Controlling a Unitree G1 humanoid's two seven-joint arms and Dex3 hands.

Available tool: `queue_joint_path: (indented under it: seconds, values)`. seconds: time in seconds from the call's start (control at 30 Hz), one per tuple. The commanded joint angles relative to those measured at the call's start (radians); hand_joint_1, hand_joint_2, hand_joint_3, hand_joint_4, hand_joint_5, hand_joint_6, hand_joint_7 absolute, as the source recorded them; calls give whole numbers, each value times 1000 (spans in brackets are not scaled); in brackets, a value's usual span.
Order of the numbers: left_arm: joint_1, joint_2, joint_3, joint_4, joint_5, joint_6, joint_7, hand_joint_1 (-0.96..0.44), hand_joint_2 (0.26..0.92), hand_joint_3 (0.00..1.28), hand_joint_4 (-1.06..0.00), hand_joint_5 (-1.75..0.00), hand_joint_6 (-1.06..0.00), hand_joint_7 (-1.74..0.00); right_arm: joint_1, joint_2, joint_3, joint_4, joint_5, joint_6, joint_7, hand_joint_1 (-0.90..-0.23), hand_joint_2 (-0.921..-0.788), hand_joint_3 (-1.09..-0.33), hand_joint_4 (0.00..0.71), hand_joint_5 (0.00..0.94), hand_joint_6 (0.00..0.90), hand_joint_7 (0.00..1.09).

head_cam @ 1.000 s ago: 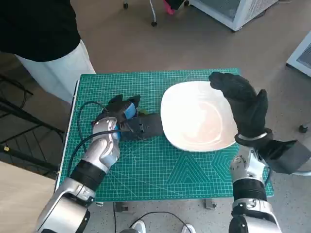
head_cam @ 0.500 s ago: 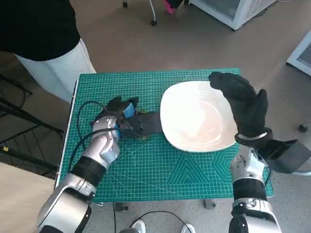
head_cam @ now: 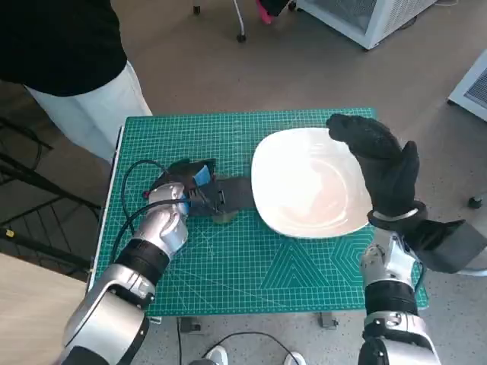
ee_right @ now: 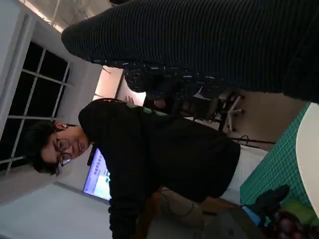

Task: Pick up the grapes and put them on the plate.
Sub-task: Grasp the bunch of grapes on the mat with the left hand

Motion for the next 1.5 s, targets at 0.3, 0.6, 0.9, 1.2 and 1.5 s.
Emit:
queue_joint_path:
  seconds: [0.3,0.6,0.9,1.2,1.5]
  values:
    - [-21,-11,-52,98,22,-76,143,5,828,96,-687,-1042,-699,-767,17,-4,-2,10,-5,10,4,-573,-921,-591,341,0,433,2]
    - [-32,-16,-86,147,34,-84,177,3,917,185,-536,-1467,-553,-1084,17,-6,-3,10,-5,10,5,-571,-921,-590,341,0,433,2]
    - [-36,-14,-84,156,23,-90,169,3,921,227,-494,-1501,-487,-1173,18,-5,-2,9,-7,5,3,-568,-921,-591,341,0,433,2]
    - [-38,-12,-82,151,17,-80,167,2,921,254,-482,-1497,-434,-1243,16,-7,-3,10,-5,11,6,-571,-921,-591,340,0,433,1]
    - [-35,-8,-81,137,13,-71,165,3,921,266,-485,-1513,-409,-1247,17,-7,-2,6,-4,12,6,-575,-921,-590,341,0,434,2]
